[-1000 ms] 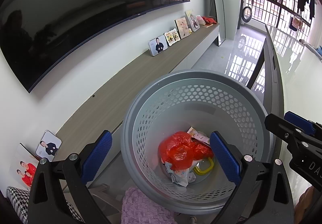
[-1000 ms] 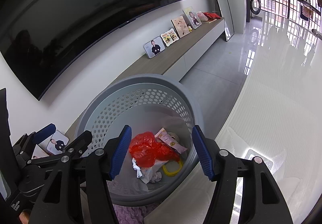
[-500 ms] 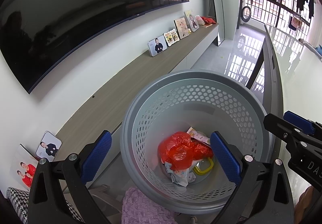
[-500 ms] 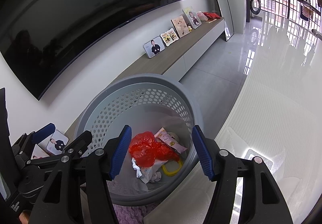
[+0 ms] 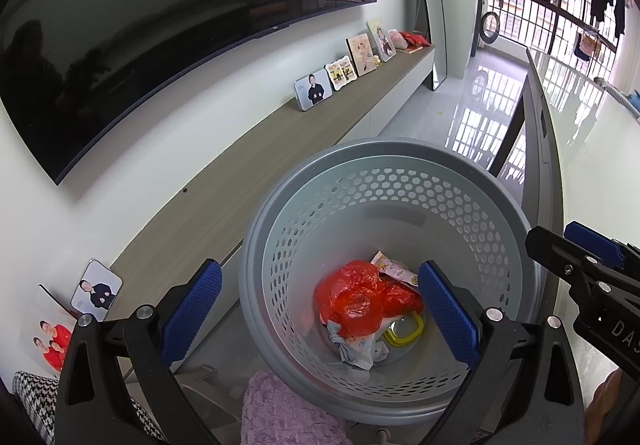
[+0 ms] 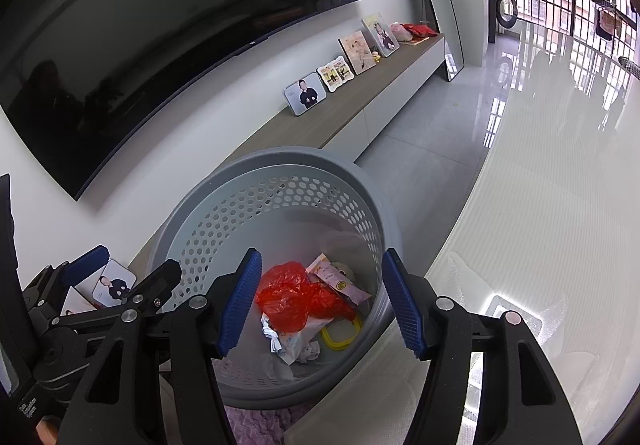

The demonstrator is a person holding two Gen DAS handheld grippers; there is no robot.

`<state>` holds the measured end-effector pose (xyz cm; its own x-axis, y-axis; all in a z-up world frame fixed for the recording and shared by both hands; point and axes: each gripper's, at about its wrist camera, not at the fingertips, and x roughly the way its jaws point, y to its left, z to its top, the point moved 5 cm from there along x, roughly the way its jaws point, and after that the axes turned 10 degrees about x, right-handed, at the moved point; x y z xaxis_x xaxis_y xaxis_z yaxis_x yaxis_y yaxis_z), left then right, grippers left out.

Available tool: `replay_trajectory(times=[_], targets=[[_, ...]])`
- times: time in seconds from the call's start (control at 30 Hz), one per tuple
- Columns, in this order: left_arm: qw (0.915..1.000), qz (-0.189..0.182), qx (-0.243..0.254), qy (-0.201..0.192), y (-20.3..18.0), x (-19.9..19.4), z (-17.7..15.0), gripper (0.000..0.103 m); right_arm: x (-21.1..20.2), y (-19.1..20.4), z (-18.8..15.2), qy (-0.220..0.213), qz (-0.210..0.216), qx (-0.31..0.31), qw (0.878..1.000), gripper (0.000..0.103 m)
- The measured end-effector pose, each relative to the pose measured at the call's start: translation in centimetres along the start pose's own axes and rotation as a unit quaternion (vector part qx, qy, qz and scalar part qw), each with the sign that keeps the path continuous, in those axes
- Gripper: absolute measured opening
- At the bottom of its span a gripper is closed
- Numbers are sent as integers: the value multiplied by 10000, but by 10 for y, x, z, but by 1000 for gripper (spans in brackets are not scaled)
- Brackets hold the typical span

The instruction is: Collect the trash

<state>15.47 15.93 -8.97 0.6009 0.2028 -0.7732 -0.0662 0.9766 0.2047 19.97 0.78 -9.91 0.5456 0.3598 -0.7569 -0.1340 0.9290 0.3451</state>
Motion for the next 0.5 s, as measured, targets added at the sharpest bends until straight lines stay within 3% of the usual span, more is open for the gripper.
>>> replay_trajectory(times=[0.5], targets=[[10000, -37, -37, -39, 1, 0, 1, 97, -1, -1, -1, 2, 2, -1, 10000, 60]])
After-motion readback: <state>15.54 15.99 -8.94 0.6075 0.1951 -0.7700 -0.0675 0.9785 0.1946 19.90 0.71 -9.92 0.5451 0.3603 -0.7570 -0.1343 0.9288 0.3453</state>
